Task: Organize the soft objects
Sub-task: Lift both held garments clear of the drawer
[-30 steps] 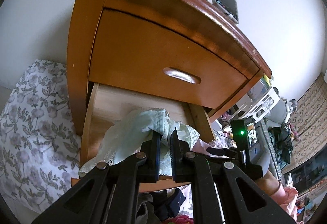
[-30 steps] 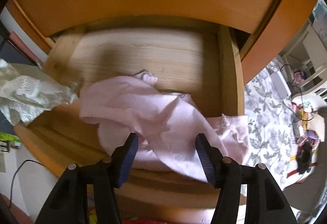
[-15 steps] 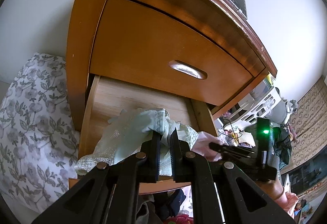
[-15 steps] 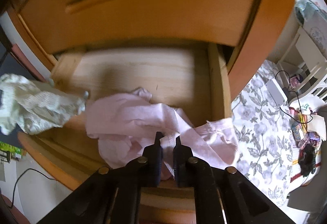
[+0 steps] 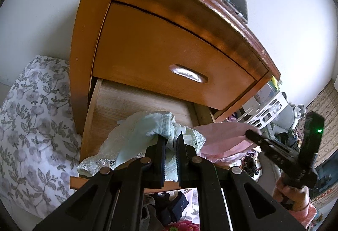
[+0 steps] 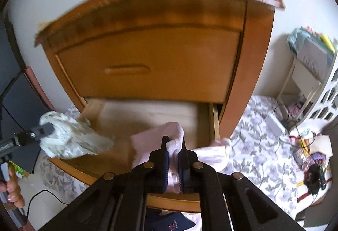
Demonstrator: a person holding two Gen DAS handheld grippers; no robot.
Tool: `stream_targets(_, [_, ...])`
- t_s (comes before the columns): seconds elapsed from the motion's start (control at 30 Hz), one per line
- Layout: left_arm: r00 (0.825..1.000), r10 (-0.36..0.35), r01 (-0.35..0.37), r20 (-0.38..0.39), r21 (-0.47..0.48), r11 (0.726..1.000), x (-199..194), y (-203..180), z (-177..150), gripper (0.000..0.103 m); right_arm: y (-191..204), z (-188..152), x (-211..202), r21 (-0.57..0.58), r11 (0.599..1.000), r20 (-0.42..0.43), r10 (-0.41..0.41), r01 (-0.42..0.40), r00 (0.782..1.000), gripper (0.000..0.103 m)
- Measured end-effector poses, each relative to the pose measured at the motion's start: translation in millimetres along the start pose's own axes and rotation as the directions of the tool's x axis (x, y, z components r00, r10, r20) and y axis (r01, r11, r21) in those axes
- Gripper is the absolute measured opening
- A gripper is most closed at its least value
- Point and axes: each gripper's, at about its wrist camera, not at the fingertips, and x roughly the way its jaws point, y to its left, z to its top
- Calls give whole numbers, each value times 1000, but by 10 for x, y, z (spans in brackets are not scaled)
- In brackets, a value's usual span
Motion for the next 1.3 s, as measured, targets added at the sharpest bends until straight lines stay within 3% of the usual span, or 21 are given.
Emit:
stream_targets(0.4, [998, -22, 19, 53, 39, 999, -353, -254, -32, 8, 139, 172, -950, -22, 1000, 201, 26, -22, 979, 7])
stream_targets(0.77, [987, -51, 37, 154, 94, 995, -1020, -576, -150, 8, 313, 37, -1963, -69, 996, 372, 72, -50, 926, 7])
stream_targets(1.03, [978, -76, 51, 192, 132, 990, -1385, -779, -308, 8, 400, -203, -2418, -82, 994, 413, 98, -70, 906, 7])
stream_targets(1.3, [974, -102, 70, 200, 161, 985, -1604, -913, -470, 8, 489, -395, -2560, -100, 993, 393, 105, -71, 914, 7])
